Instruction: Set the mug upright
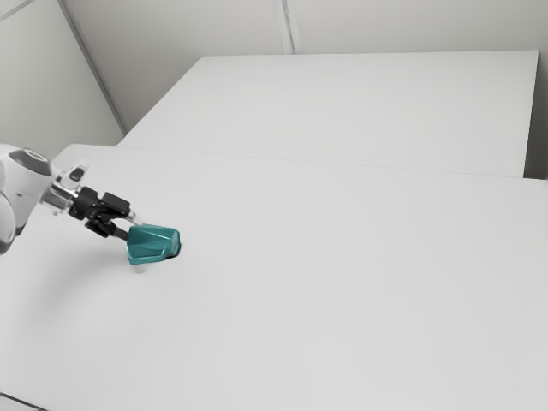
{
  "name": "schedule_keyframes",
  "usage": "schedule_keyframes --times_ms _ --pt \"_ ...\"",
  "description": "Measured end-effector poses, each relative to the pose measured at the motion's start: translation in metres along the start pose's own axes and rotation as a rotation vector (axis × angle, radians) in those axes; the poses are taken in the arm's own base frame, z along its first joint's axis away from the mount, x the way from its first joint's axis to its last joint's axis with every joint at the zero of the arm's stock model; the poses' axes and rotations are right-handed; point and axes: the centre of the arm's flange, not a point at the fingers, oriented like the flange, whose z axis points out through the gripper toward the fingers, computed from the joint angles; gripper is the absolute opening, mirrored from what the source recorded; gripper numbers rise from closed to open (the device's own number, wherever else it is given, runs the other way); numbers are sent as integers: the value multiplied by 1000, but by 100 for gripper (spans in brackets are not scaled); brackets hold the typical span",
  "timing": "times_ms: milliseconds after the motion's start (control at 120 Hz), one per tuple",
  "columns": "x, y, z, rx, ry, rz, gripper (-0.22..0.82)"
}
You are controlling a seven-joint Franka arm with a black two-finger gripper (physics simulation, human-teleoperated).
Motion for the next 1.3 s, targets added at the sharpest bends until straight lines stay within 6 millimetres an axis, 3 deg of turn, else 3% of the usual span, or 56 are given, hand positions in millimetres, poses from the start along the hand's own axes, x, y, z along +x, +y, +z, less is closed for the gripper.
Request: schedule_keyframes --times_ms 283,400,567,708,917,1300 --pt "-5 -16 10 -93 11 -65 57" --pt "-3 -19 14 -118 18 -84 41" --pt "1 -17 14 -128 21 -89 8" --pt "11 -8 17 -130 17 -67 -7" --pt "18 2 24 -136 8 -53 -15" --pt "31 19 26 -130 5 -27 -17"
